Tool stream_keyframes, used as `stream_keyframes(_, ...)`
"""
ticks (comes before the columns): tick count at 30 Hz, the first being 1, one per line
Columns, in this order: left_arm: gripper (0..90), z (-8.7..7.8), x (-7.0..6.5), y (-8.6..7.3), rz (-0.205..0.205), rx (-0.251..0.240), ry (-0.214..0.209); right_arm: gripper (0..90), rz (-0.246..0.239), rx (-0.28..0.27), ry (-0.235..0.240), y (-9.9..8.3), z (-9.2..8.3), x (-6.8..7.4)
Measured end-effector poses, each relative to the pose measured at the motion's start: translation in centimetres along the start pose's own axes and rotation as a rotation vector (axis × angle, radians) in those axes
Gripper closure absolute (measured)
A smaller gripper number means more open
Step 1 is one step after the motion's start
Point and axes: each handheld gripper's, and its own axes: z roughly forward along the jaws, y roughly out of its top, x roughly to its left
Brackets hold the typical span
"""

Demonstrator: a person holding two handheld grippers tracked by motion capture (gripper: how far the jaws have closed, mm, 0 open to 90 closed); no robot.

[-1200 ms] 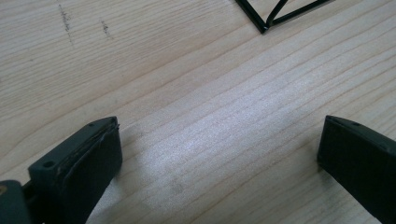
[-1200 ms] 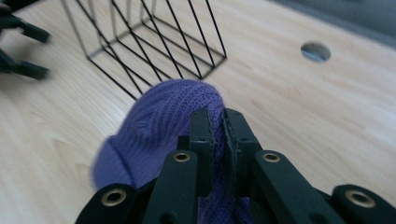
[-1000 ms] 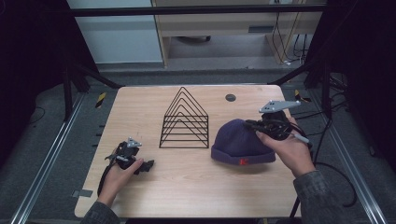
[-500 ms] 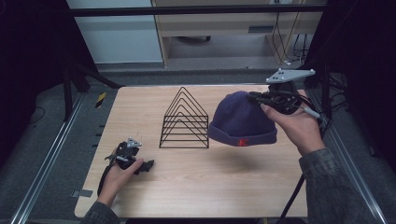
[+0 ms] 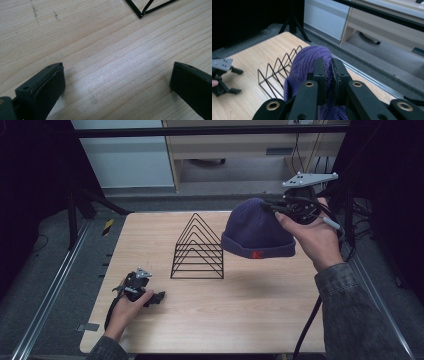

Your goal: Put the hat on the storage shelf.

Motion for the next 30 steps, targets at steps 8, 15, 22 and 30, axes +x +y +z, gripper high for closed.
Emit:
stream_keyframes(8, 0.0, 0.0, 0.0, 0.0, 0.001, 0.003, -0.001, 83.4, 0.000, -0.035, 0.007, 1.6, -0.4, 0.5)
stream_keyframes(15, 0.0, 0.0, 0.0, 0.0, 0.000, 0.001, 0.000, 83.4, -0.008, -0.054, 0.015, 2.4, -0.5, 1.1)
stream_keyframes(22, 0.0, 0.0, 0.0, 0.0, 0.001, 0.001, 0.000, 83.3, -0.015, -0.089, 0.022, 3.3, -0.6, 1.7)
stream_keyframes(30, 0.0, 0.0, 0.0, 0.0, -0.001, -0.001, 0.000, 83.3, -0.018, -0.104, 0.037, 3.8, -0.2, 2.1)
